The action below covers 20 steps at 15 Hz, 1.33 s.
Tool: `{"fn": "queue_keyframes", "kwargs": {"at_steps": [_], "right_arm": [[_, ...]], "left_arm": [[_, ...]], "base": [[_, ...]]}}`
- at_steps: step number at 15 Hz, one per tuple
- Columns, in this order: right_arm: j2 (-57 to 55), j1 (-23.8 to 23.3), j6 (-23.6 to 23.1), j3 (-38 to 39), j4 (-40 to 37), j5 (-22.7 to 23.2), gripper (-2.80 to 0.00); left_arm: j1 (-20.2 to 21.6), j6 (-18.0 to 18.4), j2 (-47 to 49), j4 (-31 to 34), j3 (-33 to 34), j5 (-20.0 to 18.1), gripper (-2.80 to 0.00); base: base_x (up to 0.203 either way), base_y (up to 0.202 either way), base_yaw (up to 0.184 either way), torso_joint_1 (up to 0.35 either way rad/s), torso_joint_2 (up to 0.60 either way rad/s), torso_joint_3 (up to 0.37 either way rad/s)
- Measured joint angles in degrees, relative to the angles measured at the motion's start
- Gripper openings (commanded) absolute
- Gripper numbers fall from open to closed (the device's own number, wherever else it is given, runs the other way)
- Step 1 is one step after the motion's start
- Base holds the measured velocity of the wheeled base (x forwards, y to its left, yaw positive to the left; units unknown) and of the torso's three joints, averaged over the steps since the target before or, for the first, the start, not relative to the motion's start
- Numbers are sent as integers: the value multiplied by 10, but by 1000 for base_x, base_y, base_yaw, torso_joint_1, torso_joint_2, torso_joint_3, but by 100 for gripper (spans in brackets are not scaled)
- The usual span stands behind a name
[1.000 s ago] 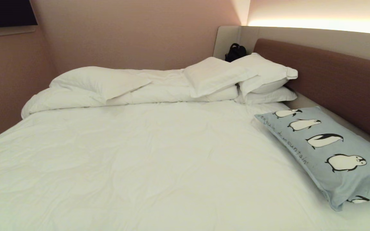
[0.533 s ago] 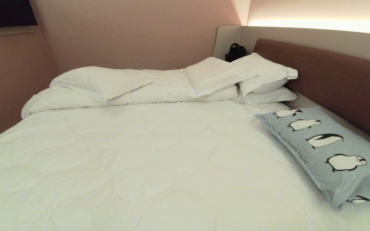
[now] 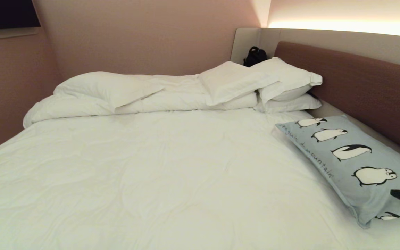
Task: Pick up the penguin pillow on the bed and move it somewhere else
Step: Pick up the pillow
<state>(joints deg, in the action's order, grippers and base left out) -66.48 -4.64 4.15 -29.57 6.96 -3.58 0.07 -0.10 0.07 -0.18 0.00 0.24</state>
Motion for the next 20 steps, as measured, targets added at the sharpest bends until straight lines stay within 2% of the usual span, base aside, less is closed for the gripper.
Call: {"fn": "queue_keyframes", "kwargs": {"at_steps": [6, 10, 17, 18, 19, 20], "right_arm": [[-254, -120, 52, -129, 88, 17, -280], [-370, -189, 58, -194, 133, 32, -280], [-460, -210, 69, -327, 124, 41, -280], [-469, -210, 75, -338, 118, 42, -77], [-477, -210, 79, -348, 113, 42, 0], [-484, -211, 80, -356, 111, 42, 0]], "left_arm": [[0, 0, 0, 0, 0, 0, -280], [0, 0, 0, 0, 0, 0, -280], [0, 0, 0, 0, 0, 0, -280], [0, 1, 0, 0, 0, 0, -280], [0, 0, 0, 0, 0, 0, -280], [0, 0, 0, 0, 0, 0, -280]], "base": [[0, 0, 0, 0, 0, 0], [0, 0, 0, 0, 0, 0], [0, 0, 0, 0, 0, 0], [0, 0, 0, 0, 0, 0], [0, 0, 0, 0, 0, 0], [0, 0, 0, 0, 0, 0]]}}
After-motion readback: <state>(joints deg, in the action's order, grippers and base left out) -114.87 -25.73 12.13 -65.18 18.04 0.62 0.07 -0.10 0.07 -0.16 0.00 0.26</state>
